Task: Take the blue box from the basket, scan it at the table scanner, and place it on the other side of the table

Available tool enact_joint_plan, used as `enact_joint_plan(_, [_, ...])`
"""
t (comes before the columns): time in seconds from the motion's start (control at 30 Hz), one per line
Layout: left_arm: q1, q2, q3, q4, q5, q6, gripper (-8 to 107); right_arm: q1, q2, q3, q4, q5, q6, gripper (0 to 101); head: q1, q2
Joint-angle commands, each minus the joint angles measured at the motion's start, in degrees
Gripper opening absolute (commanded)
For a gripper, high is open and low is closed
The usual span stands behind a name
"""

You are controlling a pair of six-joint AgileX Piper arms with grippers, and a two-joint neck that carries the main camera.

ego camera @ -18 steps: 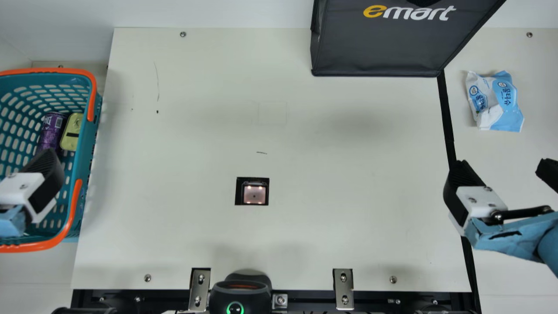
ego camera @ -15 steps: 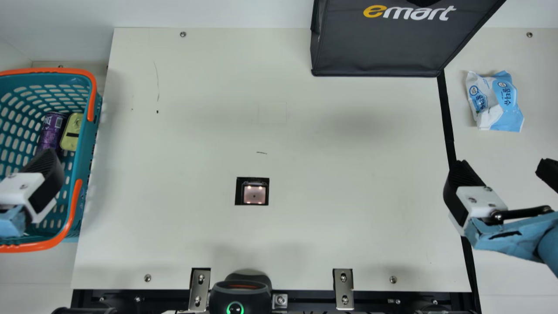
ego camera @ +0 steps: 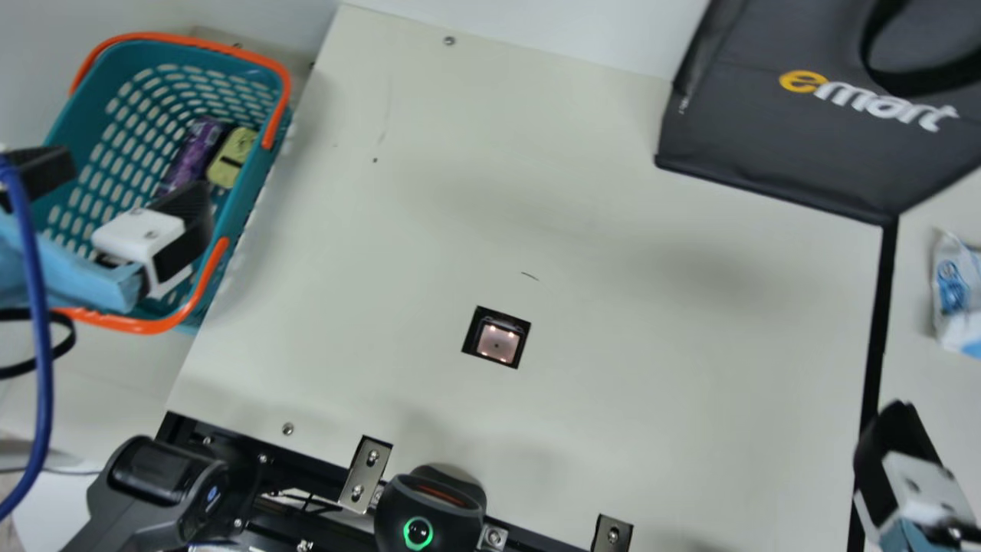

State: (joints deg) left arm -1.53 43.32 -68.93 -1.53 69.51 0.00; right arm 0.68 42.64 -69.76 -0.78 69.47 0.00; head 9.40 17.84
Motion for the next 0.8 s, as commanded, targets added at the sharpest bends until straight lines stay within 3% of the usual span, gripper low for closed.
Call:
enact_joint_plan(0.0, [0.0,0.0,0.0,0.0,0.0,0.0,90,0.0,0.0,0.0,0.0,0.0,0.0,95,-1.5,0.6])
enact_joint_plan(0.77, [0.0,0.0,0.0,0.0,0.0,0.0,90,0.0,0.0,0.0,0.0,0.0,0.0,95,-1.5,0.6])
